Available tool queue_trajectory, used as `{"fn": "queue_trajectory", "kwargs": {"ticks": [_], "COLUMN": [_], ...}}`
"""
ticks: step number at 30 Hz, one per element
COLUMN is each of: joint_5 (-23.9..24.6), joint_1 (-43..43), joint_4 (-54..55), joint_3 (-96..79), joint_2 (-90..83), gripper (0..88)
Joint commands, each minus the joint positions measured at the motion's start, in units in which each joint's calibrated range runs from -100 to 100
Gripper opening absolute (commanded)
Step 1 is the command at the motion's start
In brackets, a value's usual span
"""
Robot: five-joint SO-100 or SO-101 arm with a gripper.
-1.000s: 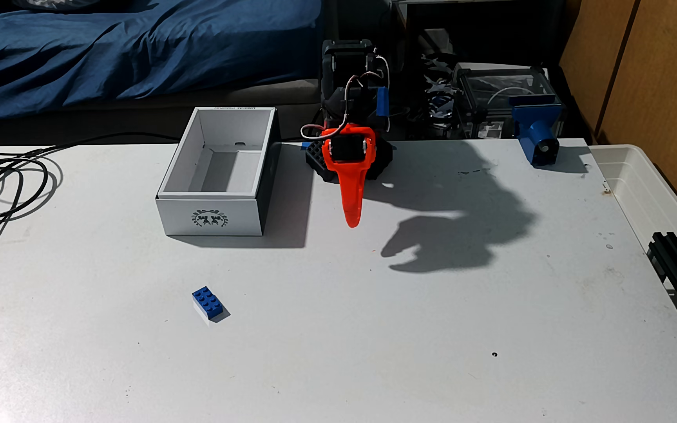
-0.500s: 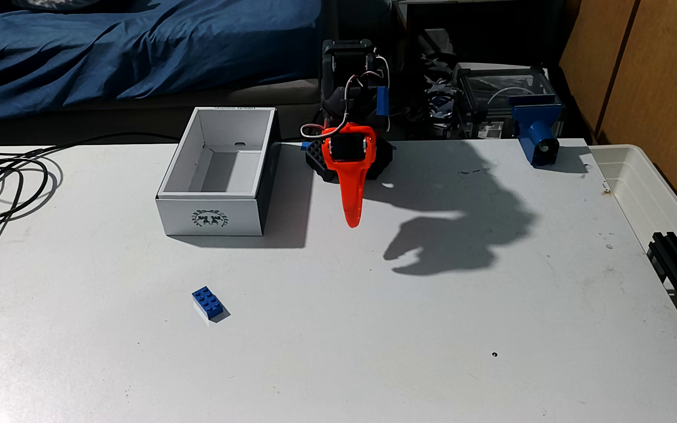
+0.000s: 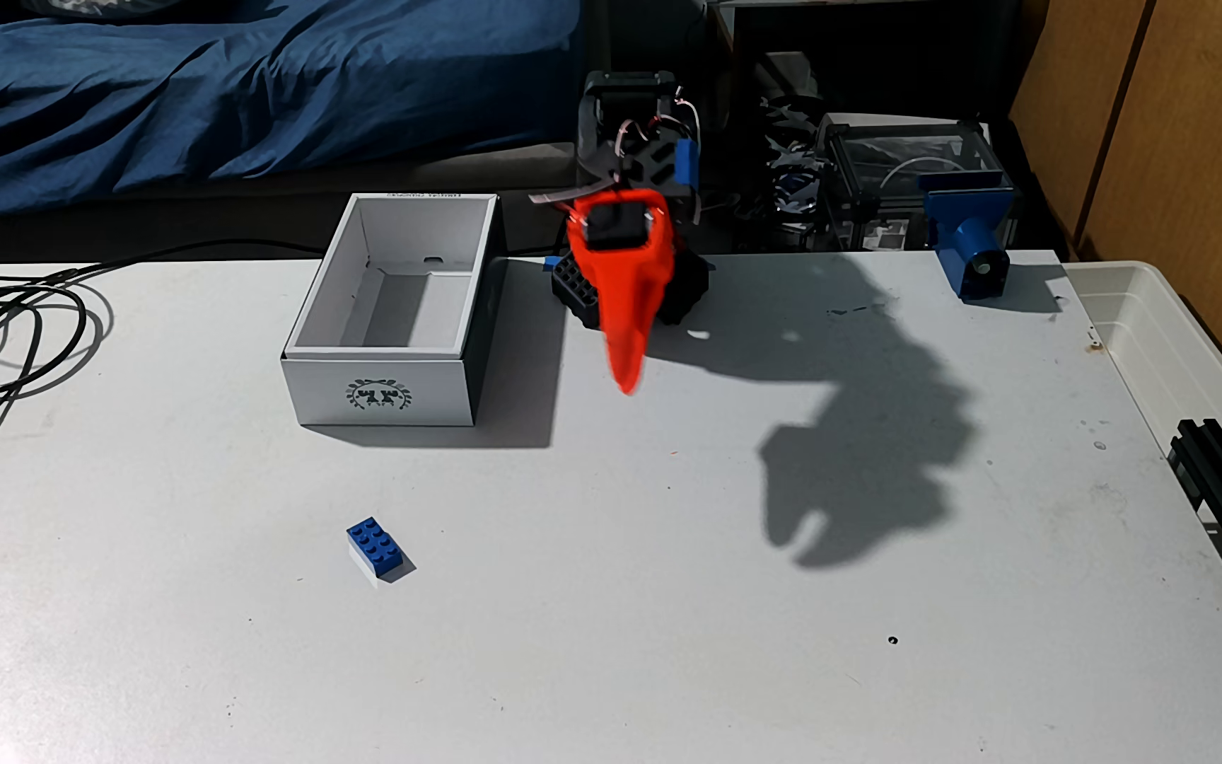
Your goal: Grab the blue brick and place in box
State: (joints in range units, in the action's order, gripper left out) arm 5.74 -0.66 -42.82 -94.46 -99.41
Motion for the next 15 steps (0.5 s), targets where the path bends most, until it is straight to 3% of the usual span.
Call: {"fn": "queue_trajectory", "kwargs": {"ticks": [1,8,15], "joint_5": [-1.7,-2.8,-2.4], "joint_1": [-6.3,-17.9,-22.7], "joint_4": [1.3,0.0,-7.6], "joint_3": [5.4,10.8,23.3], "joint_2": [-0.6,0.1,12.6], "gripper": [7.1,7.1,7.1]}}
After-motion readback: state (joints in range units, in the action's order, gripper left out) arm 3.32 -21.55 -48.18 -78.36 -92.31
